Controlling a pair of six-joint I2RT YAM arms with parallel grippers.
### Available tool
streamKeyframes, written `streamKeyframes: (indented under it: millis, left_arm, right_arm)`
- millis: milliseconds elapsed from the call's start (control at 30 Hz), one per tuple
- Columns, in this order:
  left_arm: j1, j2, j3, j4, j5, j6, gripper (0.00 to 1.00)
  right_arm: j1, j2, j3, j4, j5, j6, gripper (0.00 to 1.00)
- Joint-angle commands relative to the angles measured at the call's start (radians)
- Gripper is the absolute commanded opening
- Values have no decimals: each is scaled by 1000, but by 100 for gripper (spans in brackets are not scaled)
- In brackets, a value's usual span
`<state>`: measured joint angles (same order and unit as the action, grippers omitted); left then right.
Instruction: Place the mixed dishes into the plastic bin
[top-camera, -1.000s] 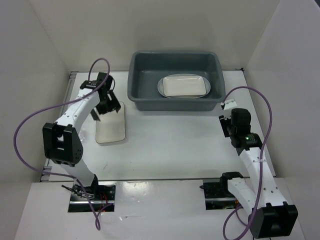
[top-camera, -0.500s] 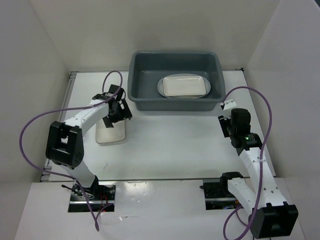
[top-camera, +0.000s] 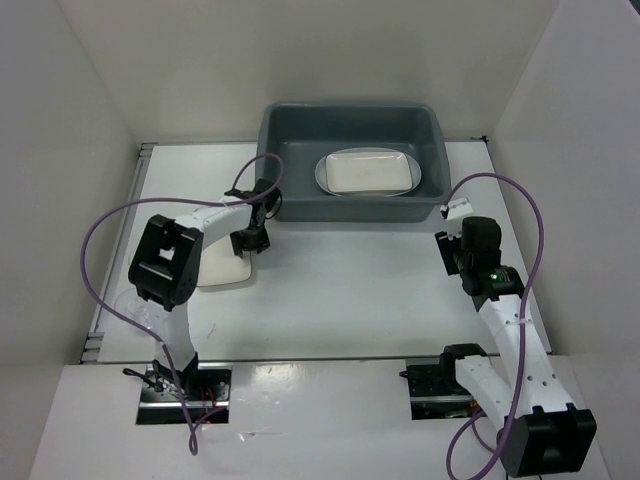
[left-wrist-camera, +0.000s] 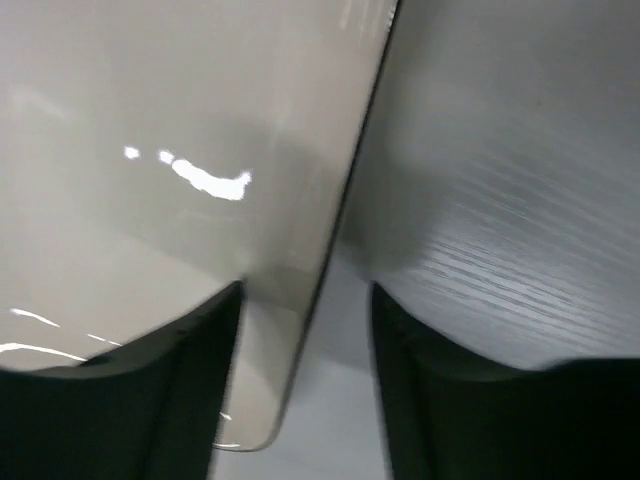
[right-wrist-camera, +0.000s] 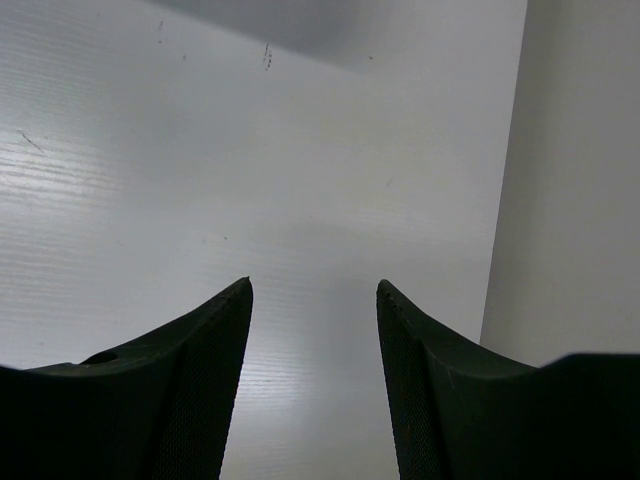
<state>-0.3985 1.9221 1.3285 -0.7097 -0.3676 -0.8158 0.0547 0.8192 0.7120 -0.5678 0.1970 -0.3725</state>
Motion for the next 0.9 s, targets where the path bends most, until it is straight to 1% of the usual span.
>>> streamKeyframes:
  millis: [0,100,133,200,267,333,400,467,500,533,567,600,633,700,733,767,800,833,867]
  left_arm:
    - [-5,37,-5,30,9,-29,54]
    - [-14,37,-28,30,9,-19,39]
    - [-14,25,-44,30,22,-8,32]
    - [-25,12,-78,21,56,-8,27]
    - [-36,-9,-106,21,114,-8,18]
    - [-77,-44,-152,21,139,1,13]
    - [-86,-90,-190,10,200,1,8]
    - [-121,-142,-250,-8,243,-11,6]
    - [-131,-158,-270,-8,296,-11,4]
    - [-151,-173,-290,-8,329,-22,0]
    - [-164,-201,-325,-20,363,-22,0]
    - [-178,-213,-339,-20,436,-22,0]
    - [-215,-222,-348,-20,468,-22,0]
    - [-261,-222,-336,-30,539,13,0]
    - [-319,-198,-318,-58,548,53,0]
    - [-351,-178,-296,-72,549,75,0]
    - [-384,-157,-273,-83,571,99,0]
    - [-445,-112,-232,-94,584,145,0]
    - [-471,-89,-213,-94,625,168,0]
  right_arm:
    - [8,-5,0,42,-2,-2,59]
    - [8,-5,0,42,-2,-2,60]
    - [8,-5,0,42,-2,-2,60]
    - [8,-5,0,42,-2,-2,60]
    - [8,-14,0,42,-2,-2,60]
    - [8,-14,0,42,-2,-2,60]
    - [8,-14,0,42,-2,-2,60]
    - [8,-23,0,42,-2,-2,61]
    - [8,-23,0,42,-2,-2,61]
    - [8,-32,0,42,-2,-2,61]
    - [8,-32,0,42,-2,-2,61]
    - [8,-32,0,42,-2,-2,61]
    - [17,-32,0,42,-2,-2,61]
    - [17,-41,0,42,-2,-2,61]
    - [17,-41,0,42,-2,-2,61]
    - [17,-51,0,42,-2,-2,61]
    - [17,-51,0,42,-2,-2,61]
    - [17,-51,0,42,-2,-2,61]
    - [17,-51,0,42,-2,-2,61]
